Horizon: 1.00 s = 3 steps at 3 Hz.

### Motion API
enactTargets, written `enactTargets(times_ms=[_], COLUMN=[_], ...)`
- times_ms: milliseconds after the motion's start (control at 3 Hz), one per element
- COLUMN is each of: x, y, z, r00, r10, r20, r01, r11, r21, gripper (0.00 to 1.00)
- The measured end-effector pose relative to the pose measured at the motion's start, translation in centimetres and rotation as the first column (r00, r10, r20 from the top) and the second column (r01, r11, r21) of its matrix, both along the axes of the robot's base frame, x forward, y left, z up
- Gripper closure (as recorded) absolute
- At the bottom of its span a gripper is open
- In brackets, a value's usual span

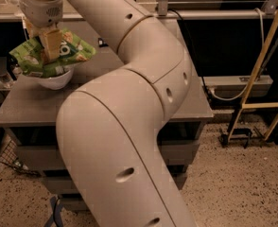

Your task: Pick green rice chip bag from white bowl and place on counter

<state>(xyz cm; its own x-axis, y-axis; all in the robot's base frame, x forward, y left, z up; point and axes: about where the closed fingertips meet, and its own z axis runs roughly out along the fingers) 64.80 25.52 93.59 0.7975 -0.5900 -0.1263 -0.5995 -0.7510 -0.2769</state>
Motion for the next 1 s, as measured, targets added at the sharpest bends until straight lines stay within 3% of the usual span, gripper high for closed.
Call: enactTargets(times_ms=[333, 1000], x=[0.5, 1.6], y=[-0.8, -2.9], z=[1.6, 5.1], r00=[0.9993, 0.992], r10=[-0.013, -0.054], r20=[0.036, 0.114], r01=[0.013, 0.052], r11=[1.0, 0.998], r21=[0.007, 0.018], gripper=[0.96, 1.0])
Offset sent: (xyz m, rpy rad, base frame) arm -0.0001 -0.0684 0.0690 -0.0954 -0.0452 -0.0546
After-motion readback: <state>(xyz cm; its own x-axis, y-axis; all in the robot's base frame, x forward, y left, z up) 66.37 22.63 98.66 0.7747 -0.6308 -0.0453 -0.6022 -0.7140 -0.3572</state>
